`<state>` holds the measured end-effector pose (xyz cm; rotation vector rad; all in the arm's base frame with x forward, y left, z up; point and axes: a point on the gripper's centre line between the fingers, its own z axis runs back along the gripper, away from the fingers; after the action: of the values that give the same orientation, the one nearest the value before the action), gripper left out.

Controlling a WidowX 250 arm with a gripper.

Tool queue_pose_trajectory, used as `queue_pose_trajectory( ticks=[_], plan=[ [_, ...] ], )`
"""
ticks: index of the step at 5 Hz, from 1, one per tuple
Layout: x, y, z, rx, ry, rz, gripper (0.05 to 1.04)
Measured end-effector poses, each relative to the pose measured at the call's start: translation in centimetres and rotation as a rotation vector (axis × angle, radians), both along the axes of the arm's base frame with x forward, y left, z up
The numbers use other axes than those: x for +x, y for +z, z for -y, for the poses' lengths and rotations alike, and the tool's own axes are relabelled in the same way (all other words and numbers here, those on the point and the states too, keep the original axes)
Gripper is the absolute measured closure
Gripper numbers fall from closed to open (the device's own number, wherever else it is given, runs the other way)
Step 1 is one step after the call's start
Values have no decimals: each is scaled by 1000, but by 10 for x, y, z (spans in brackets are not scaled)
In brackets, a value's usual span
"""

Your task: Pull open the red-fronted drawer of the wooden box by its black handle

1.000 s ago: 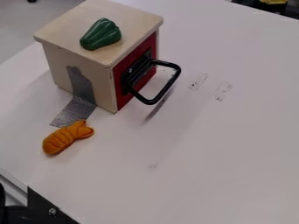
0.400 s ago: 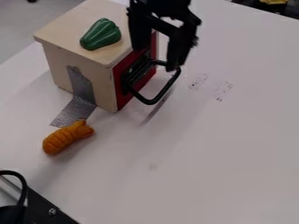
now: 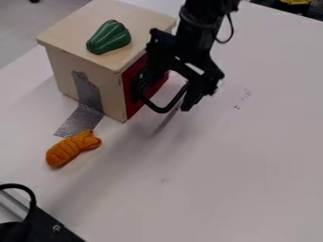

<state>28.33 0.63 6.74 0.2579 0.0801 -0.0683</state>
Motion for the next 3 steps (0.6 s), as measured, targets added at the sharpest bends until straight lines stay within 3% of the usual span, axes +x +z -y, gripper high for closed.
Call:
queue_pose_trajectory(
  ticks=[1, 3],
  plan=[
    [9, -14, -5, 35, -21, -2, 84],
    [19, -47, 0, -13, -26, -34, 120]
  ],
)
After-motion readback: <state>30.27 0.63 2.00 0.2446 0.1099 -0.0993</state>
